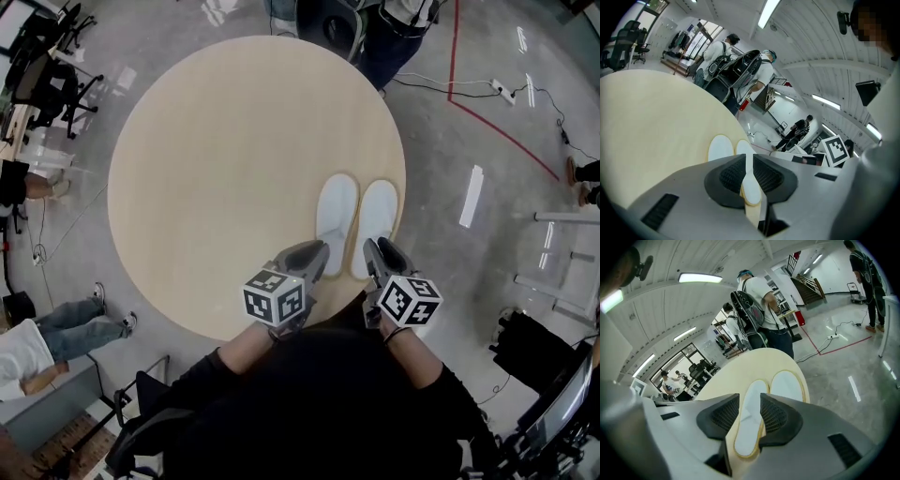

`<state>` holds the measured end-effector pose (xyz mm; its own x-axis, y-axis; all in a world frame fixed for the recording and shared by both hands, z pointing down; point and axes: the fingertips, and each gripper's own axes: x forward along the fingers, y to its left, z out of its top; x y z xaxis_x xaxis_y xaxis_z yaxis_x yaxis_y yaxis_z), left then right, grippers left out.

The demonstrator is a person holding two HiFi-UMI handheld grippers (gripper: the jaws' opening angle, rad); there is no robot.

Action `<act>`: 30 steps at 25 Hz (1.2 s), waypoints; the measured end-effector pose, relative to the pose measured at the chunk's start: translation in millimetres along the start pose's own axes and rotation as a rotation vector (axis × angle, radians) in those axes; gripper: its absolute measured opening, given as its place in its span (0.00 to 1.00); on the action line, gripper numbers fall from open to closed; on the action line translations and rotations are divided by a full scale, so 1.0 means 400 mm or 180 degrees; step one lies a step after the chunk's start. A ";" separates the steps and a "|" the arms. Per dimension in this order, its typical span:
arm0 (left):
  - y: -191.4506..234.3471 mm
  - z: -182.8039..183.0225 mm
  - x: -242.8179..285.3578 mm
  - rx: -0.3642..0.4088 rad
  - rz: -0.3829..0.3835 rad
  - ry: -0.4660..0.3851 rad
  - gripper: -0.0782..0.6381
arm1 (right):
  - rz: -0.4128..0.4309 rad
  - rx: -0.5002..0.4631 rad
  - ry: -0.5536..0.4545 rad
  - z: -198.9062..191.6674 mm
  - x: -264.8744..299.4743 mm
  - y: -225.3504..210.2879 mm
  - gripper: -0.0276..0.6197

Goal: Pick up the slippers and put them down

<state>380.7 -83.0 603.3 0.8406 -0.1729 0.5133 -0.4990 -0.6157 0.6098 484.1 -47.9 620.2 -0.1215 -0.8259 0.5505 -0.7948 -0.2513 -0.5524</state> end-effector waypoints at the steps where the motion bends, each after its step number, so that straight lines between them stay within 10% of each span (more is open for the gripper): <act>1: 0.008 0.001 0.004 0.0004 0.0017 0.0019 0.17 | -0.0026 0.0004 0.0033 -0.006 0.006 -0.001 0.26; 5: 0.031 -0.003 0.060 0.0011 0.0083 0.0198 0.37 | -0.0191 0.0005 0.0124 -0.007 0.028 -0.049 0.35; 30: 0.156 -0.058 0.344 0.0034 0.0362 0.0804 0.39 | -0.0637 0.0141 0.0356 0.001 0.167 -0.303 0.38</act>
<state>460.6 -127.5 725.9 0.6995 -0.0449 0.7132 -0.5837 -0.6117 0.5340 572.7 -73.1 723.7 -0.0311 -0.6970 0.7164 -0.7831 -0.4284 -0.4508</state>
